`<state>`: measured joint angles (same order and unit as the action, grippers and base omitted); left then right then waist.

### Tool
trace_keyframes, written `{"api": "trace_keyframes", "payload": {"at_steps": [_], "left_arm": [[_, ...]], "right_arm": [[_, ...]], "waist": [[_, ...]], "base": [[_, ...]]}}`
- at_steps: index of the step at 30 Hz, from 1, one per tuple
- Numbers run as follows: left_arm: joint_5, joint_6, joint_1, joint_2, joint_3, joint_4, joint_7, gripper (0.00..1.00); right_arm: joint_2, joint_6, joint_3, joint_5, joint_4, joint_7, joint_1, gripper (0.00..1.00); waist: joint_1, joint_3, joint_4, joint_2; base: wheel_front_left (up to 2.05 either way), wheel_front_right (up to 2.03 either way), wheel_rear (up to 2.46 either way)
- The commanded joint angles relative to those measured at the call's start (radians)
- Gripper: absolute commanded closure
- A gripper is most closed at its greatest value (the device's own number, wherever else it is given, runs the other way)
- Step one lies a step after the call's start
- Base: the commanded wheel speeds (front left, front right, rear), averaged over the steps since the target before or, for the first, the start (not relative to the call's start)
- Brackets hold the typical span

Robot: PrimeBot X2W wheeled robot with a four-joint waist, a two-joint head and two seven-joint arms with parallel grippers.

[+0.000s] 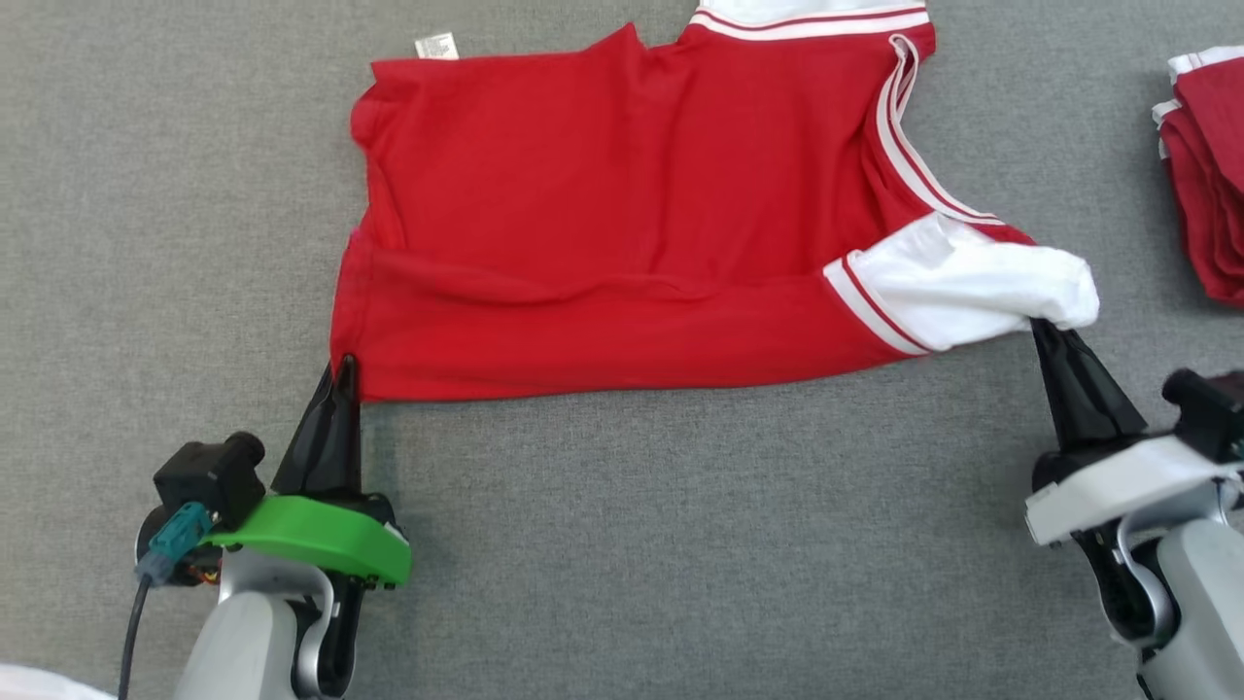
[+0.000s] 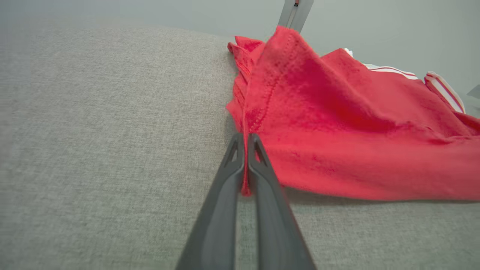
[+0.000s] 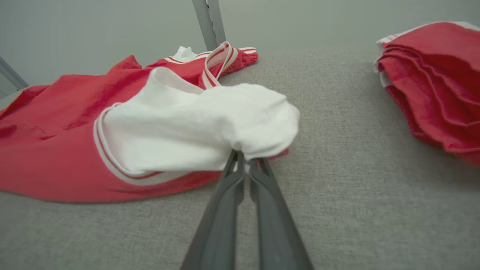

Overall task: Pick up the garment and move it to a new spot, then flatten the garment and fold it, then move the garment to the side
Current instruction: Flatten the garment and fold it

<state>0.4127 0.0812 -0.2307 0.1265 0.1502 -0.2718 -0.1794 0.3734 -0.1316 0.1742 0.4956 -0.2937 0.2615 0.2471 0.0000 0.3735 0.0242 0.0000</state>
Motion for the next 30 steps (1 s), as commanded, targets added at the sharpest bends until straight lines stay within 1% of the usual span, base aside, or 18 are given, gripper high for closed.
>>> {"api": "trace_keyframes", "payload": {"at_steps": [1, 4, 8, 15, 21, 24, 30], "left_arm": [[0.002, -0.008, 0.027, 0.009, -0.004, 0.025, 0.008, 1.00], [0.004, -0.023, 0.077, 0.019, -0.003, 0.084, 0.031, 1.00], [0.013, -0.044, 0.150, 0.033, -0.008, 0.148, 0.077, 1.00], [0.042, -0.085, 0.285, 0.056, -0.031, 0.261, 0.149, 1.00], [0.050, -0.107, 0.341, 0.073, -0.037, 0.326, 0.200, 1.00], [0.055, -0.110, 0.343, 0.067, -0.027, 0.327, 0.220, 1.00], [0.061, -0.096, 0.301, 0.061, -0.007, 0.263, 0.230, 1.00]], "right_arm": [[0.003, 0.002, -0.016, -0.009, 0.024, 0.004, -0.034, 1.00], [-0.002, 0.002, -0.053, -0.021, 0.080, -0.002, -0.110, 1.00], [-0.024, 0.002, -0.099, -0.033, 0.158, -0.046, -0.218, 1.00], [-0.101, 0.002, -0.193, -0.058, 0.343, -0.148, -0.440, 1.00], [-0.142, 0.002, -0.224, -0.078, 0.460, -0.230, -0.526, 1.00], [-0.151, 0.002, -0.228, -0.077, 0.465, -0.250, -0.508, 1.00], [-0.142, 0.002, -0.202, -0.044, 0.366, -0.238, -0.422, 1.00]], "waist": [[0.0000, -0.013, 0.002, 0.0000], [0.0000, -0.034, 0.004, 0.0000], [0.0000, -0.067, 0.010, 0.0000], [0.0000, -0.121, 0.012, 0.0000], [0.0000, -0.145, 0.003, 0.0000], [0.0000, -0.148, 0.000, 0.0000], [0.0000, -0.139, 0.004, 0.0000]], "base": [[0.00, 0.00, 0.00], [0.00, 0.00, 0.00], [0.00, 0.00, 0.00], [0.00, 0.00, 0.00], [0.00, 0.00, 0.00], [0.00, 0.00, 0.00], [0.00, 0.00, 0.00]]}}
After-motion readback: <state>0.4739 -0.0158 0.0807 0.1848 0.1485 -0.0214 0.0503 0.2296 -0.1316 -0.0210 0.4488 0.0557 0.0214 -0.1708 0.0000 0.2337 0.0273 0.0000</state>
